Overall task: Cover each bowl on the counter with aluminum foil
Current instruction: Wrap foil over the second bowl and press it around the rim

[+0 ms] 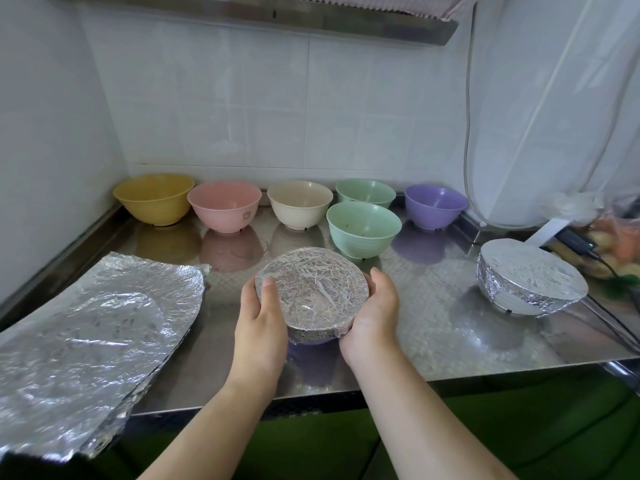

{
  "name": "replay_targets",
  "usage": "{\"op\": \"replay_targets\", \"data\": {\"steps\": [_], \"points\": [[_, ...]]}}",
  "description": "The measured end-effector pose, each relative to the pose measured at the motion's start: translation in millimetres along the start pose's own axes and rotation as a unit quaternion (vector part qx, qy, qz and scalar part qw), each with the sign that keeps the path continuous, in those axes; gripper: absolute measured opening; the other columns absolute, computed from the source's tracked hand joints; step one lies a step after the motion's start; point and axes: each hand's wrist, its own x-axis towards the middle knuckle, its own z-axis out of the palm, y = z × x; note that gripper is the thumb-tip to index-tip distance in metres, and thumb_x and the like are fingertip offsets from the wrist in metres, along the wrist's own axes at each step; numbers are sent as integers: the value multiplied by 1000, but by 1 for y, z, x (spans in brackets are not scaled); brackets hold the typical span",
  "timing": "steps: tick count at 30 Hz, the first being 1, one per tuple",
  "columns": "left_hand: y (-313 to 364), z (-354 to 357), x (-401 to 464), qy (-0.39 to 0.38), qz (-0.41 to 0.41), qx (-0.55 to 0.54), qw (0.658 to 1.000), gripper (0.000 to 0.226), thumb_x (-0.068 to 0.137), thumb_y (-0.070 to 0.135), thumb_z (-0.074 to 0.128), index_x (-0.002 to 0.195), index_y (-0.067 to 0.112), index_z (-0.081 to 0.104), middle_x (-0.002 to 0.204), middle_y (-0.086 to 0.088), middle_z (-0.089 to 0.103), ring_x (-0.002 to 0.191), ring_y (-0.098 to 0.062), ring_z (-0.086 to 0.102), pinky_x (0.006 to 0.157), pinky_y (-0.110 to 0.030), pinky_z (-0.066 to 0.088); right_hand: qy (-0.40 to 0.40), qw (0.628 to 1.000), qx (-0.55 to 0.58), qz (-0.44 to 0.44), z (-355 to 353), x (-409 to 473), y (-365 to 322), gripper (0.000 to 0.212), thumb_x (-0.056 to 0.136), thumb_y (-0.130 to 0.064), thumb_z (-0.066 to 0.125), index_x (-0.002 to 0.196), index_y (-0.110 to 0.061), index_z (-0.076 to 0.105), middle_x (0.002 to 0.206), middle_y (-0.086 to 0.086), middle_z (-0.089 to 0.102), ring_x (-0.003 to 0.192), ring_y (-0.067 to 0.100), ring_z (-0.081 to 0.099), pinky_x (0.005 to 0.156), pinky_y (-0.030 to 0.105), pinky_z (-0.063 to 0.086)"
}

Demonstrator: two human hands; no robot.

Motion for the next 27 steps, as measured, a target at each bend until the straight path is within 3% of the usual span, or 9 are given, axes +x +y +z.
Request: {"op": "replay_targets", "data": {"steps": [2, 5, 8, 12, 16, 20, 24, 27], "points": [[0, -1, 0, -3, 4, 5, 1000, 26, 108, 50, 38, 119, 35, 56, 109, 24, 61, 104, -8, 54, 96, -34, 32, -1, 1000, -11, 3, -3, 1, 1, 38, 108, -32, 46, 91, -12, 73, 84, 8, 78, 79, 24, 73, 70, 33, 54], [-2, -4, 4, -7, 4, 8, 1000, 31, 107, 53, 38, 121, 37, 60, 115, 20, 65, 110, -5, 57, 98, -35, 36, -3, 999, -35, 5, -8, 3, 0, 31, 106, -34, 53, 102, -13, 76, 102, 11, 80, 96, 29, 75, 83, 37, 57], [-1, -3, 6, -11, 2, 6, 1000, 26, 108, 51, 39, 106, 40, 63, 105, 23, 65, 100, 7, 55, 90, -28, 38, -17, 999, -49, 7, -10, 4, -1, 35, 106, -39, 54, 113, -13, 76, 111, 10, 80, 103, 28, 75, 84, 37, 56], [1, -2, 5, -12, -9, -3, 1000, 29, 109, 48, 38, 90, 41, 59, 92, 23, 62, 88, 8, 54, 78, -16, 37, -27, 998, -51, 5, -10, 0, 2, 37, 108, -37, 50, 114, -11, 75, 111, 12, 80, 104, 28, 75, 83, 37, 58], [4, -7, 8, -25, -9, -2, 1000, 26, 110, 46, 39, 94, 43, 60, 100, 28, 62, 97, 13, 52, 92, -25, 36, -55, 993, -109, -3, -14, 0, 0, 35, 106, -37, 54, 116, -12, 76, 110, 10, 81, 105, 27, 76, 88, 38, 58], [1, -16, 15, -27, -17, -25, 999, 23, 104, 51, 49, 105, 41, 70, 116, 22, 71, 119, -4, 62, 110, -36, 42, -82, 979, -181, -48, -22, 13, -10, 48, 94, -48, 64, 125, -15, 75, 121, 8, 78, 119, 28, 72, 112, 47, 49], [-3, -14, 15, -39, -35, -67, 996, 50, 87, 64, 59, 129, 38, 69, 128, 20, 70, 126, -8, 63, 118, -43, 40, -91, 975, -196, -49, -16, 19, -24, 47, 105, -43, 52, 126, -6, 73, 119, 13, 78, 117, 31, 71, 108, 45, 50], [-3, -10, 14, -30, -18, -56, 998, 40, 101, 54, 52, 131, 33, 68, 123, 22, 71, 124, -3, 61, 114, -36, 40, -116, 975, -189, 0, -10, 20, -25, 50, 109, -42, 45, 126, -3, 72, 118, 18, 77, 115, 34, 72, 109, 48, 50]]}}
